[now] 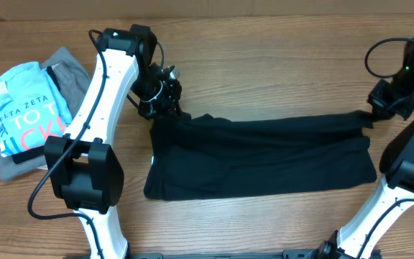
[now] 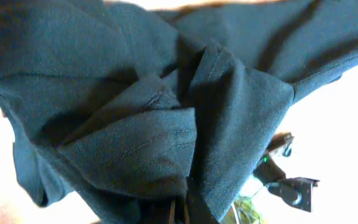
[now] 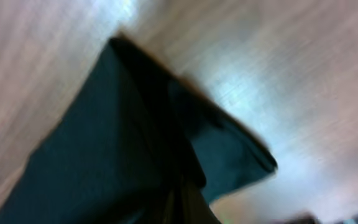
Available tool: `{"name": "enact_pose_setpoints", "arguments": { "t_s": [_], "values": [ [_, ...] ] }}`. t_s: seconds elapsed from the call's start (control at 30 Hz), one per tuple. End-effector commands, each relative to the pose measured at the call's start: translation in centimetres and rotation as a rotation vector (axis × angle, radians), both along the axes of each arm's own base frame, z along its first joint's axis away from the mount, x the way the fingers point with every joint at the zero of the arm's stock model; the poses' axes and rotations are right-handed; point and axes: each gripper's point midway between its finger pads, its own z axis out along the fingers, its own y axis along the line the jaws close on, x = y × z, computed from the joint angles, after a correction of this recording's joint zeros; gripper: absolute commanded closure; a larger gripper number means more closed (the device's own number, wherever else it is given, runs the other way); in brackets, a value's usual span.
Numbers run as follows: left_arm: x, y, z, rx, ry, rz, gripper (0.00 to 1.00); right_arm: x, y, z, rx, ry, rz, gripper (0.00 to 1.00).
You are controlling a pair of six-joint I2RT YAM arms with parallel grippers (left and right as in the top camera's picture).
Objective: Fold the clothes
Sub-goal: 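Lay the far edge down over the near half with both grippers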
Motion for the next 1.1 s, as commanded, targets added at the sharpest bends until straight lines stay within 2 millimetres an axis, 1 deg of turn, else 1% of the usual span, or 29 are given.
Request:
{"name": "enact_pose_setpoints", "arguments": {
  "t_s": [0.0,0.13,0.23,0.37,0.47,0.53,0.57,0.7,0.83,0.93,1.07],
  "values": [
    [-1.0,0.7,0.6,0.030,-0.001,-0.044,0.96,-1.1,-0.3,2.0,-0.020,0.008,-0.001,0.96],
    [-2.3,0.8,0.3,0.043,0.049,-0.068,0.96,-1.8,-0.1,1.8,-0.011,0.033,0.018,0.96],
    [-3.5,0.7,-0.1,0.069,0.087,-0.103,0.96,-2.6,0.2,1.2,0.005,0.063,0.028,0.96],
    [-5.1,0.2,-1.1,0.097,0.133,-0.144,0.96,-4.7,0.7,0.3,0.018,0.133,0.031,0.96],
    [-6.5,0.0,-2.2,0.118,0.184,-0.170,0.96,-6.0,1.0,0.2,0.027,0.162,0.025,0.96],
    [-7.4,0.0,-2.8,0.126,0.218,-0.182,0.96,-6.2,1.1,0.4,0.025,0.159,0.025,0.96],
    [-8.2,0.0,-3.4,0.133,0.248,-0.189,0.96,-6.4,1.1,0.8,0.018,0.151,0.025,0.96],
    [-9.8,0.3,-4.6,0.145,0.310,-0.196,0.96,-6.6,0.9,1.5,-0.009,0.139,0.017,0.96],
    [-11.2,0.7,-6.0,0.155,0.360,-0.196,0.96,-6.7,0.7,1.7,-0.027,0.143,0.002,0.96],
    [-12.1,1.0,-7.4,0.166,0.389,-0.188,0.96,-7.3,0.9,1.3,-0.021,0.167,0.002,0.96],
    [-12.7,1.2,-8.3,0.171,0.405,-0.183,0.96,-8.4,1.3,-0.1,-0.009,0.210,0.006,0.96]
  ]
}}
